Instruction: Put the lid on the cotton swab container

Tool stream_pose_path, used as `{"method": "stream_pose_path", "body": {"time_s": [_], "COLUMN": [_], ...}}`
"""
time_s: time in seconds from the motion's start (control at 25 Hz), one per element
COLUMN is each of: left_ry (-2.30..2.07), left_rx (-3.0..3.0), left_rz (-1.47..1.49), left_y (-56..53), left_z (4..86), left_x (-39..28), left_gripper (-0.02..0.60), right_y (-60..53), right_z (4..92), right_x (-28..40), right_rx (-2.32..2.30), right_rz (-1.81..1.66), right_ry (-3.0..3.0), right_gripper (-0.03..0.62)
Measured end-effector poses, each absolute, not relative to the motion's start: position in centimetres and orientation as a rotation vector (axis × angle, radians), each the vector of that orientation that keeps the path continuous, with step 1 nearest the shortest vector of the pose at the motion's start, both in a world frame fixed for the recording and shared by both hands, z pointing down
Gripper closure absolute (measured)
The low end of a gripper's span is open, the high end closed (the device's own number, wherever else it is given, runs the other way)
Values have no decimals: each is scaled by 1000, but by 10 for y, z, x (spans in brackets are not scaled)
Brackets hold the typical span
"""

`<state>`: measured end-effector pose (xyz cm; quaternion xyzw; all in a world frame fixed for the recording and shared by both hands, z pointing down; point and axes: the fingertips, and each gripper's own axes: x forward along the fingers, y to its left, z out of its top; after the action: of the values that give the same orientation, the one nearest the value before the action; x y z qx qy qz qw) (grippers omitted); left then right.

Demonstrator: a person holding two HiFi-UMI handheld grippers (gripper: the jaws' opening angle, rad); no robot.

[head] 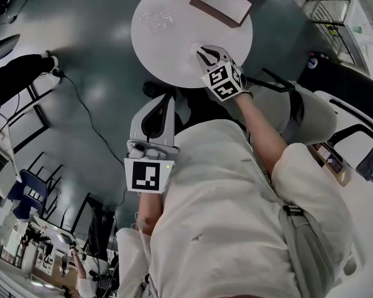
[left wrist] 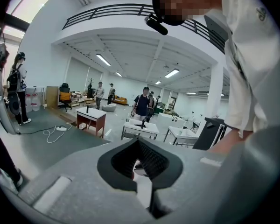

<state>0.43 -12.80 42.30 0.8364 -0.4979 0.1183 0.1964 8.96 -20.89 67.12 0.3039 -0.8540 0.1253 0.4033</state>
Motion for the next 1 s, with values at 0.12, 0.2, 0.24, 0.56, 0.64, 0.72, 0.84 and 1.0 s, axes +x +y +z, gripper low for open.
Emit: {"method": "stream_pose_path", "body": {"time_s": [0.12,0.2,0.24,0.56,0.64,0.72,0.84,1.0], "left_ry": [-1392,-1394,-1396,-1431,-1444,-1455,-1472,-1483], "left_rx": [2341,2340,2339,2305,2296,2290,2285,2277], "left_rz": [338,339,337,336,331,329,324,324], "left_y": [-130,-130,-130,-129,-130,-131,-133,-134], "left_z": [424,424,424,429,430,431,430,430], "left_x": [5,5,4,-5,-8,-11,-16,-19], "left_gripper": [573,573,573,573,574,572,573,574], "right_y": [-211,-211,-212,-220,-222,-223,-225,-228], "right_z": [682,687,689,696,699,703,707,707], "right_x": [89,88,88,84,83,82,81,79], "right_rx": [754,740,737,748,746,742,739,742], "right_rz": [313,314,316,339,353,367,383,392], "right_ry": [-2139,-2129,-2125,-2109,-2104,-2094,-2081,-2082], "right_gripper": [525,522,520,517,516,514,510,508]}}
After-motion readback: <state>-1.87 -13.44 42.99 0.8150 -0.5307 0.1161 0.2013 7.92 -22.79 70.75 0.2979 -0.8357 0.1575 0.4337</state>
